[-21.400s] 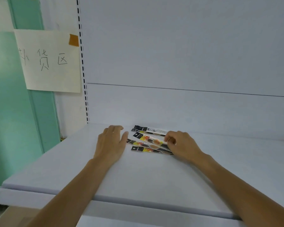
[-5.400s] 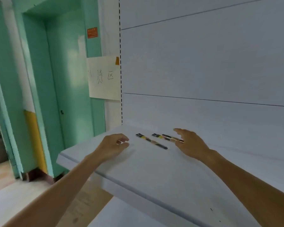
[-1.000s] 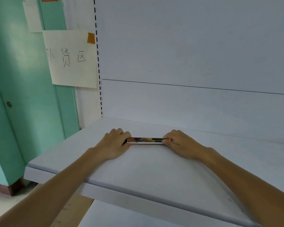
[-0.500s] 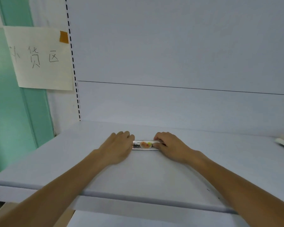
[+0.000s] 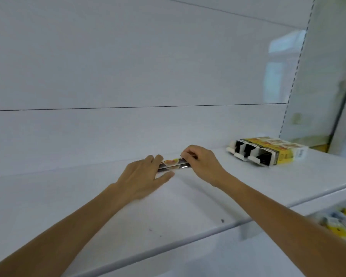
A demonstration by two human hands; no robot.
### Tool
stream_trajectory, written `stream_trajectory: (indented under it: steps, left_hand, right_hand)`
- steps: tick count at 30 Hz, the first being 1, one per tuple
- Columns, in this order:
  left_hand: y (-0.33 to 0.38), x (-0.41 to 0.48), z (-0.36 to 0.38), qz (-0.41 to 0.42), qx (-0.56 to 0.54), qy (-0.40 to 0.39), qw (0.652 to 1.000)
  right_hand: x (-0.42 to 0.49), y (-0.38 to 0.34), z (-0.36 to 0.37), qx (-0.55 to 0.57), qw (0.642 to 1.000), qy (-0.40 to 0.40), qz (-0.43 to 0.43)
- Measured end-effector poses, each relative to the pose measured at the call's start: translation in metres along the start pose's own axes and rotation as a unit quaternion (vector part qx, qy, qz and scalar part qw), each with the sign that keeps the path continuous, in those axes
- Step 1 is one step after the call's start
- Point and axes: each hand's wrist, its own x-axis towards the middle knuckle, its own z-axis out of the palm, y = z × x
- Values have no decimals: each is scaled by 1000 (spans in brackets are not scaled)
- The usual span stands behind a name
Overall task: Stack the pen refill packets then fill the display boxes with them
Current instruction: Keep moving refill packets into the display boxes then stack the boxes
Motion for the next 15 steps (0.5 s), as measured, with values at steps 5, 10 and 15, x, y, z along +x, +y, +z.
stream_trajectory:
  steps: [5,10,15]
  left_hand:
    - [72,68,15,9,-60,29,998]
    - [141,124,33,-22,-92,57,994]
    - [195,162,40,-95,-84,77,989]
  right_hand:
    - [1,60,-86,-72,996,56,-19]
    - [13,126,-186,-127,984,109,-62]
    - [25,191,-257,-195,974,73,-84]
